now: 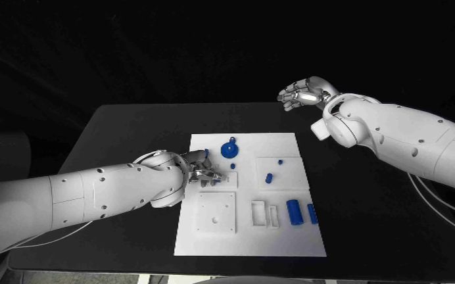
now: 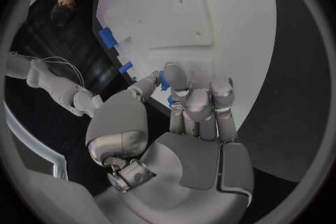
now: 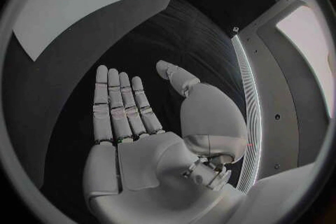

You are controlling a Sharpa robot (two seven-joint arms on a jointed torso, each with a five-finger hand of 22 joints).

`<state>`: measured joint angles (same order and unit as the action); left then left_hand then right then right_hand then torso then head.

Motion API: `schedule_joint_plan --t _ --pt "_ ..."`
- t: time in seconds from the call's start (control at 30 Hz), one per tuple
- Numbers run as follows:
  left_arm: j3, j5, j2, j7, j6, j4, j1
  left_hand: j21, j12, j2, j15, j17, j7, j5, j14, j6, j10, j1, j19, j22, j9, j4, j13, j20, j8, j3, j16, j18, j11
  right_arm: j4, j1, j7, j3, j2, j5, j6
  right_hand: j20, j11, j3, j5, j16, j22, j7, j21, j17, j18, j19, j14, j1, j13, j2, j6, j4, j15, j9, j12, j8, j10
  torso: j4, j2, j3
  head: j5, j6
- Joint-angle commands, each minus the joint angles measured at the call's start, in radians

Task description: Assemble the parts on the task board

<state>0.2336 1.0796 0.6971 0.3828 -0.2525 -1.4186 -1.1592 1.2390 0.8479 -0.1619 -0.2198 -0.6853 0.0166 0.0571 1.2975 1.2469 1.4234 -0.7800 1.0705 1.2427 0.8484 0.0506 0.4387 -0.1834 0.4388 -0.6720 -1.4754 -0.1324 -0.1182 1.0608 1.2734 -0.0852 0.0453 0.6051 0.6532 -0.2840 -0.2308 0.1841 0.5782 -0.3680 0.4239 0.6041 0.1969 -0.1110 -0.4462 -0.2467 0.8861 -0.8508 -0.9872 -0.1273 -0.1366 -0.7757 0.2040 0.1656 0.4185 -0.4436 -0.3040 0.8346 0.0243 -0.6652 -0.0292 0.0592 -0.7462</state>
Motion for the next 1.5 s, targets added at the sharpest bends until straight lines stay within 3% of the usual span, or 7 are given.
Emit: schedule_joint_plan --t 0.03,0.23,0.4,0.5,0.83,1.33,1.5 --pt "-0.004 -0.03 -0.001 -0.006 0.009 -0.004 0.0 0.002 0.004 -0.016 -0.004 0.003 0.002 -0.003 -0.004 -0.008 -0.006 0.004 0.0 -0.002 0.002 -0.011 -0.004 -0.09 -0.005 -0.003 0.001 -0.021 0.001 0.0 -0.001 -0.005 0.0 0.0 0.0 0.012 0.0 0.006 -0.006 -0.004 -0.007 -0.002 0.021 0.006 0.001 -0.015 -0.007 0.004 0.01 0.001 0.0 0.005 0.002 0.004 -0.002 0.003 0.006 -0.002 -0.0001 0.0 -0.0003 -0.001 0.0" --pt "-0.005 -0.044 -0.001 -0.007 0.01 -0.004 0.0 0.0 0.001 -0.043 -0.003 0.007 0.0 -0.002 -0.005 -0.013 -0.007 0.013 0.001 -0.004 0.005 -0.039 -0.011 -0.09 -0.007 -0.011 0.003 -0.022 0.002 -0.001 -0.001 -0.005 0.0 -0.001 0.0 0.012 0.0 0.006 -0.007 -0.004 -0.007 -0.002 0.021 0.006 0.002 -0.015 -0.008 0.005 0.01 0.002 0.0 0.005 0.002 0.004 -0.002 0.003 0.006 -0.002 0.0 0.0 -0.0006 -0.001 0.0" --pt "-0.005 -0.06 -0.001 -0.01 0.009 -0.004 0.0 0.0 0.0 -0.035 -0.003 0.008 -0.002 0.01 -0.006 -0.02 -0.007 0.005 0.0 -0.004 0.005 -0.039 -0.015 -0.09 -0.01 -0.018 0.004 -0.023 0.002 -0.002 -0.002 -0.005 0.0 -0.001 0.0 0.013 0.0 0.006 -0.007 -0.004 -0.007 -0.002 0.021 0.006 0.002 -0.015 -0.008 0.005 0.01 0.002 0.0 0.005 0.002 0.004 -0.002 0.003 0.006 -0.002 -0.0004 0.0 -0.0004 -0.001 -0.001" --pt "-0.005 -0.074 0.0 -0.011 0.013 -0.004 0.0 0.001 -0.002 -0.01 0.0 0.011 -0.005 0.058 -0.008 -0.029 -0.008 -0.004 -0.005 -0.003 0.006 -0.016 -0.022 -0.088 -0.018 -0.011 0.006 -0.022 0.005 -0.002 -0.004 -0.004 0.0 -0.002 0.0 0.014 0.0 0.006 -0.007 -0.004 -0.006 -0.002 0.021 0.006 0.002 -0.015 -0.008 0.005 0.01 0.002 0.0 0.005 0.002 0.004 -0.002 0.003 0.006 -0.002 -0.0005 0.0 -0.0002 -0.002 0.0" --pt "-0.005 -0.111 0.001 -0.02 0.023 -0.003 -0.001 0.0 0.002 0.071 0.014 0.015 -0.023 0.145 -0.016 -0.07 -0.006 -0.018 -0.016 -0.002 0.008 0.079 -0.037 -0.085 -0.069 -0.007 0.006 -0.018 0.019 -0.002 -0.005 -0.005 0.0 -0.002 -0.001 0.014 0.0 0.006 -0.008 -0.004 -0.006 -0.002 0.021 0.006 0.003 -0.015 -0.008 0.005 0.01 0.003 0.001 0.005 0.002 0.004 -0.002 0.003 0.006 -0.002 -0.0006 0.0 0.0 -0.001 -0.002" --pt "-0.007 -0.15 0.003 -0.042 0.029 -0.005 -0.001 0.0 0.008 0.137 0.018 0.019 -0.029 0.247 -0.02 -0.069 -0.013 -0.003 -0.019 -0.002 0.016 0.13 -0.04 -0.084 -0.104 -0.02 0.007 -0.012 0.025 -0.003 -0.008 -0.005 0.0 -0.002 -0.002 0.015 0.0 0.006 -0.008 -0.005 -0.006 -0.002 0.021 0.007 0.004 -0.015 -0.008 0.005 0.01 0.005 0.001 0.006 0.001 0.004 -0.003 0.003 0.006 -0.002 -0.0005 0.001 0.0002 -0.001 -0.003" --pt "-0.025 -0.168 0.003 -0.047 0.037 -0.004 -0.001 0.001 0.012 0.188 0.018 0.02 -0.029 0.267 -0.021 -0.072 -0.019 0.008 -0.021 -0.002 0.036 0.149 -0.037 -0.083 -0.106 -0.026 0.007 -0.01 0.024 -0.003 -0.008 -0.005 0.0 -0.001 -0.002 0.015 0.0 0.006 -0.009 -0.005 -0.006 -0.002 0.021 0.007 0.004 -0.015 -0.008 0.005 0.011 0.005 0.001 0.006 0.001 0.004 -0.003 0.003 0.006 -0.002 -0.0003 0.0 0.0004 -0.001 -0.004"
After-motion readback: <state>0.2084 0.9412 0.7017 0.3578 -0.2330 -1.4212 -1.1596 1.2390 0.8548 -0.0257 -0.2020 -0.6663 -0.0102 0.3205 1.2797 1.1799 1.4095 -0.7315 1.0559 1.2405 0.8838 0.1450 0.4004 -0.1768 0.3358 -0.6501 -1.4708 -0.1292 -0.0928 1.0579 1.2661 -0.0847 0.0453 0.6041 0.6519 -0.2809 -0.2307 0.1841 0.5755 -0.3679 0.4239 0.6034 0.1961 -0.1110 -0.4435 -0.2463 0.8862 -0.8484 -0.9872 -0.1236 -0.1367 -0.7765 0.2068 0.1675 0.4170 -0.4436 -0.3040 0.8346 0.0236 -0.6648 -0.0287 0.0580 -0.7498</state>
